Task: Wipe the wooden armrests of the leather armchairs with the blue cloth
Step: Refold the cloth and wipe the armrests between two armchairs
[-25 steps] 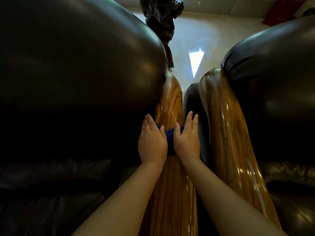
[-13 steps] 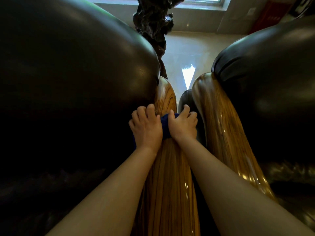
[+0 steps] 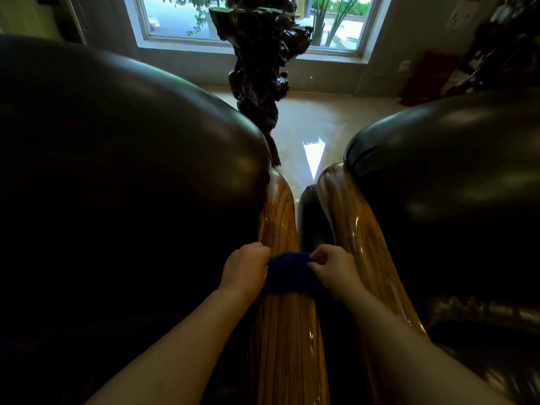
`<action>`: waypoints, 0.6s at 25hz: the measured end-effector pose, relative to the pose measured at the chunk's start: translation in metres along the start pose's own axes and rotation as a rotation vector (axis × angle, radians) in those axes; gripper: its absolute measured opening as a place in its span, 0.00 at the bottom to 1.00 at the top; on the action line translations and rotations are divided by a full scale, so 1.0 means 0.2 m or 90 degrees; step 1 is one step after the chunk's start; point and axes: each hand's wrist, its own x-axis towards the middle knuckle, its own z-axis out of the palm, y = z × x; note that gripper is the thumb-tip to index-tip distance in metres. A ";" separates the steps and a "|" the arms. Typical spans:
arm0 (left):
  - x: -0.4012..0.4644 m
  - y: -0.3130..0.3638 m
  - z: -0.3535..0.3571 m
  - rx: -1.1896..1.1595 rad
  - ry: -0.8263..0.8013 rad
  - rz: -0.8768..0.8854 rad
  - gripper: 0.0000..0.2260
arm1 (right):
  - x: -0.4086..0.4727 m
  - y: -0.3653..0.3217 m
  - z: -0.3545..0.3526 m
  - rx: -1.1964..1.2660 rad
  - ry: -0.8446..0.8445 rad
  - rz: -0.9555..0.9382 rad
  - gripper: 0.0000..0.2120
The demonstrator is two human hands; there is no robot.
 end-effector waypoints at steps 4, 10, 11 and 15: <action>-0.07 0.05 -0.18 -0.023 0.097 -0.008 0.03 | -0.12 -0.17 -0.20 -0.024 0.071 -0.050 0.06; -0.12 0.36 -0.59 -0.133 0.150 0.006 0.06 | -0.37 -0.49 -0.70 -0.020 0.096 -0.129 0.03; -0.12 0.43 -0.69 -0.151 0.155 0.010 0.05 | -0.41 -0.55 -0.81 -0.022 0.091 -0.143 0.03; -0.14 0.70 -1.06 -0.204 0.205 0.036 0.04 | -0.58 -0.79 -1.22 -0.046 0.116 -0.210 0.05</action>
